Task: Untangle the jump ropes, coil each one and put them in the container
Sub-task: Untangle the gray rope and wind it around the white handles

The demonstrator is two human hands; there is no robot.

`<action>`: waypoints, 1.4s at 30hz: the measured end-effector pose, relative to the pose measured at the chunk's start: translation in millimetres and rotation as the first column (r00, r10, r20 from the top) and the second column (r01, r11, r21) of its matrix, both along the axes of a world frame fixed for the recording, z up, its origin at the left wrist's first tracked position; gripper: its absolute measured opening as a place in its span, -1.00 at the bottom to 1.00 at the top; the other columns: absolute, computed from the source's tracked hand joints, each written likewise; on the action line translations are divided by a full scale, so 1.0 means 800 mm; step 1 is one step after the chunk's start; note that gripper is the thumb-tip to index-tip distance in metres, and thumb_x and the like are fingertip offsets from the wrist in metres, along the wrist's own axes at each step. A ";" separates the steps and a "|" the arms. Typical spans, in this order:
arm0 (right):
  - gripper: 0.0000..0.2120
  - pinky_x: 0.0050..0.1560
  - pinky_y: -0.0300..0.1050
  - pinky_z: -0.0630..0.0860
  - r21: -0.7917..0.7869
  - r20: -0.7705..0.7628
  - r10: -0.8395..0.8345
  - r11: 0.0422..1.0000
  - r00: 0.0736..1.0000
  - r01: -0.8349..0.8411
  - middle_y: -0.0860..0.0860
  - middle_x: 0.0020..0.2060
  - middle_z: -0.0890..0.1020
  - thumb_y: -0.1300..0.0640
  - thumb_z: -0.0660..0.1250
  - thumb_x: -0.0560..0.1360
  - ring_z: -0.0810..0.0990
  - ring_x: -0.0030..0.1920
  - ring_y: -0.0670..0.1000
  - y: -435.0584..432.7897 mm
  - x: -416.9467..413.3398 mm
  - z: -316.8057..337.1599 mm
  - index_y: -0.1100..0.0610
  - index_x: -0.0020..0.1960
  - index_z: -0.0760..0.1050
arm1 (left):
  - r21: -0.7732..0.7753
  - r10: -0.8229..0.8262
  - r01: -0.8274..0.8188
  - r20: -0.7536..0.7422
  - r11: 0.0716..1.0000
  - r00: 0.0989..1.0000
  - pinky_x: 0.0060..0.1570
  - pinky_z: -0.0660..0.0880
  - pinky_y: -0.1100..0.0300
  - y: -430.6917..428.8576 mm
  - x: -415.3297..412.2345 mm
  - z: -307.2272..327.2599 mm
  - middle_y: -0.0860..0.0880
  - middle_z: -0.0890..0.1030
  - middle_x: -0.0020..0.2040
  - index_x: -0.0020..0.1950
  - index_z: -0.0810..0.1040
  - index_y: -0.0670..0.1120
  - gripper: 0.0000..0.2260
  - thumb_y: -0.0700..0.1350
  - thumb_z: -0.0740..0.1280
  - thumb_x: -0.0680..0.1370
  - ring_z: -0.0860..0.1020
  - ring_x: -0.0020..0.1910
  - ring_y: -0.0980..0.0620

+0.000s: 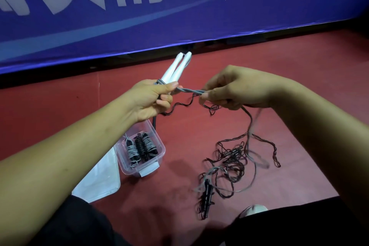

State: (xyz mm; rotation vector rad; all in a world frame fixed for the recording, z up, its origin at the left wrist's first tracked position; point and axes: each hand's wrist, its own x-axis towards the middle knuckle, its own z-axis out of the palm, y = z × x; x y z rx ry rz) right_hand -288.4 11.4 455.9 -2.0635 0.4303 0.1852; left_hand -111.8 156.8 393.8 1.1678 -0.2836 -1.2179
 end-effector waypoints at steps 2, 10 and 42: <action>-0.82 -0.47 -0.19 0.22 -0.054 0.021 0.025 0.998 0.999 -0.024 0.04 -0.46 0.36 0.19 0.37 0.57 0.26 -0.47 -0.01 0.003 -0.003 0.006 0.33 -0.03 0.62 | 0.025 -0.017 0.016 0.023 1.000 1.000 -0.59 0.19 0.43 0.000 -0.001 -0.001 -0.03 0.57 -0.34 0.03 0.45 -0.20 -0.88 -0.29 0.33 0.52 0.26 -0.50 0.20; -0.86 -0.47 -0.18 0.21 -0.145 0.113 0.009 0.989 0.994 0.008 0.01 -0.52 0.37 0.22 0.41 0.54 0.25 -0.50 -0.01 0.001 -0.010 0.021 0.26 -0.16 0.63 | 0.220 -0.346 0.275 0.430 0.936 0.834 -0.53 0.22 0.30 0.005 -0.010 0.002 -0.11 0.58 -0.24 0.03 0.47 -0.22 -0.82 -0.23 0.40 0.50 0.30 -0.49 0.11; -0.75 -0.44 -0.23 0.24 0.147 0.077 -0.041 0.989 0.996 0.029 0.14 -0.40 0.28 0.14 0.25 0.63 0.24 -0.44 -0.05 -0.028 0.005 -0.060 0.31 0.10 0.58 | -0.120 -0.121 0.155 0.254 0.981 0.960 -0.57 0.21 0.34 0.012 -0.028 0.019 -0.16 0.47 -0.30 0.17 0.43 -0.13 -0.87 -0.20 0.22 0.63 0.29 -0.51 0.09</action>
